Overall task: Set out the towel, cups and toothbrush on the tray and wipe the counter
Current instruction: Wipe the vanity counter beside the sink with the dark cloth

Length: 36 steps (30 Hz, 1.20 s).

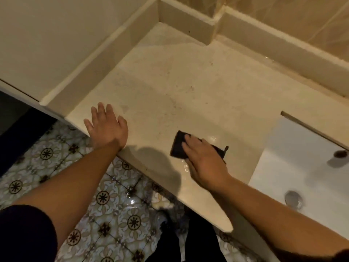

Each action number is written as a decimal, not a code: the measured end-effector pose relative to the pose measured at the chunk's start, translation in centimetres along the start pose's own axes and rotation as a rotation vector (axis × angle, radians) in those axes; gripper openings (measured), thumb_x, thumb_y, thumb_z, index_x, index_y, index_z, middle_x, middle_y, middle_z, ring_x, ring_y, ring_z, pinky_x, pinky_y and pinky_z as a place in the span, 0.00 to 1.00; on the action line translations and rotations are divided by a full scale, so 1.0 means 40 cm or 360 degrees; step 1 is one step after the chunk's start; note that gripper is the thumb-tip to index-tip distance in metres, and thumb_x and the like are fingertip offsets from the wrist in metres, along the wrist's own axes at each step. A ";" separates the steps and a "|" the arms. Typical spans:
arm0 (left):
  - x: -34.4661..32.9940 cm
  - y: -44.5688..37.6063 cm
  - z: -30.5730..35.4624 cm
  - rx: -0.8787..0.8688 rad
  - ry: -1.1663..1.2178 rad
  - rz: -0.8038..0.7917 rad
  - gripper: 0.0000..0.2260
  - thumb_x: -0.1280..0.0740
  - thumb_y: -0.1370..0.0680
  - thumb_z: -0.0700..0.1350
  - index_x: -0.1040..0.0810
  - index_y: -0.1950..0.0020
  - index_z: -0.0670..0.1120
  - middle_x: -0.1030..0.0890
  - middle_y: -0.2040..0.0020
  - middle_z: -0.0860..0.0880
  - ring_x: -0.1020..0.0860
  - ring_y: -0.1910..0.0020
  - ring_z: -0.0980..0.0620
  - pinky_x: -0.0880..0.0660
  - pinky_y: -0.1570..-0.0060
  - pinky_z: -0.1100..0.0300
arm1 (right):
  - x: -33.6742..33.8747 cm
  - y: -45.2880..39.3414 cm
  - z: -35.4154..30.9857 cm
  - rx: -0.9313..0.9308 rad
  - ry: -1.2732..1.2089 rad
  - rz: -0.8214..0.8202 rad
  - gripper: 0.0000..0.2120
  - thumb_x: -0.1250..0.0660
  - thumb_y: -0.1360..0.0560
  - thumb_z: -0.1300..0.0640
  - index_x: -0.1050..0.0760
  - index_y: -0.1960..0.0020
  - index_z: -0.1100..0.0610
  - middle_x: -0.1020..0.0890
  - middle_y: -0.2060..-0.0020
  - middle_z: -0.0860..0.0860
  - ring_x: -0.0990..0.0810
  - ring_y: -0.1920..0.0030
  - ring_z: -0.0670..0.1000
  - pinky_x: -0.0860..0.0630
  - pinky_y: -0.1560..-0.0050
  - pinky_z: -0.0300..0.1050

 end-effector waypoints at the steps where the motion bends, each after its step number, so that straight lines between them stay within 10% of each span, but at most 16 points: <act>1: -0.003 0.000 -0.003 -0.0002 -0.0004 -0.0013 0.27 0.52 0.19 0.53 0.43 0.22 0.43 0.45 0.20 0.42 0.49 0.22 0.42 0.52 0.26 0.37 | -0.034 0.033 -0.057 0.0003 -0.0049 -0.0076 0.27 0.32 0.25 0.60 0.31 0.28 0.62 0.33 0.27 0.61 0.34 0.27 0.61 0.42 0.27 0.58; 4: -0.009 -0.002 -0.010 -0.0030 0.0022 -0.0018 0.29 0.54 0.20 0.54 0.44 0.22 0.43 0.45 0.20 0.42 0.50 0.21 0.42 0.52 0.27 0.37 | -0.101 0.094 -0.166 -0.0040 -0.0171 -0.0198 0.32 0.34 0.25 0.60 0.40 0.23 0.58 0.42 0.22 0.57 0.46 0.22 0.56 0.59 0.25 0.49; 10: -0.013 -0.005 -0.013 -0.0005 0.0034 -0.0045 0.29 0.54 0.20 0.55 0.45 0.21 0.44 0.47 0.19 0.44 0.51 0.21 0.43 0.54 0.27 0.38 | -0.131 0.161 -0.316 0.0022 -0.0381 -0.0092 0.25 0.24 0.32 0.61 0.22 0.35 0.59 0.21 0.36 0.55 0.22 0.35 0.55 0.28 0.34 0.54; 15: -0.011 -0.004 -0.010 0.0004 0.0040 -0.0048 0.28 0.53 0.19 0.54 0.46 0.21 0.44 0.48 0.19 0.44 0.52 0.21 0.44 0.55 0.26 0.39 | -0.073 0.234 -0.269 -0.0899 -0.1972 -0.0221 0.13 0.39 0.18 0.57 0.22 0.36 0.51 0.17 0.41 0.48 0.20 0.41 0.46 0.25 0.41 0.39; 19: -0.009 -0.004 -0.009 -0.0011 0.0027 -0.0034 0.27 0.52 0.19 0.53 0.45 0.21 0.44 0.46 0.20 0.44 0.51 0.21 0.44 0.54 0.26 0.39 | 0.060 0.241 -0.101 -0.1491 -0.2990 0.0118 0.18 0.35 0.26 0.54 0.24 0.40 0.62 0.16 0.51 0.63 0.16 0.58 0.59 0.17 0.59 0.54; 26: -0.008 -0.005 -0.008 -0.0011 0.0017 -0.0002 0.27 0.50 0.19 0.53 0.43 0.22 0.43 0.45 0.20 0.43 0.50 0.22 0.43 0.53 0.26 0.38 | 0.432 0.020 0.478 -0.1418 -0.1349 0.1038 0.10 0.43 0.20 0.51 0.23 0.50 0.50 0.20 0.56 0.53 0.21 0.52 0.60 0.23 0.56 0.52; 36: -0.003 -0.006 -0.005 -0.0009 0.0007 0.0054 0.28 0.51 0.21 0.53 0.40 0.23 0.43 0.43 0.21 0.42 0.48 0.22 0.41 0.50 0.27 0.37 | 0.312 -0.184 0.770 -0.0846 0.0362 0.0262 0.23 0.45 0.16 0.54 0.38 0.25 0.64 0.38 0.25 0.64 0.37 0.28 0.65 0.38 0.31 0.59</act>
Point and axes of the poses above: each hand's wrist, its own y-axis away from the middle knuckle, its own x-axis out of the back of the hand, z = x × y, the point moved 4 cm from there along -y, towards the middle knuckle
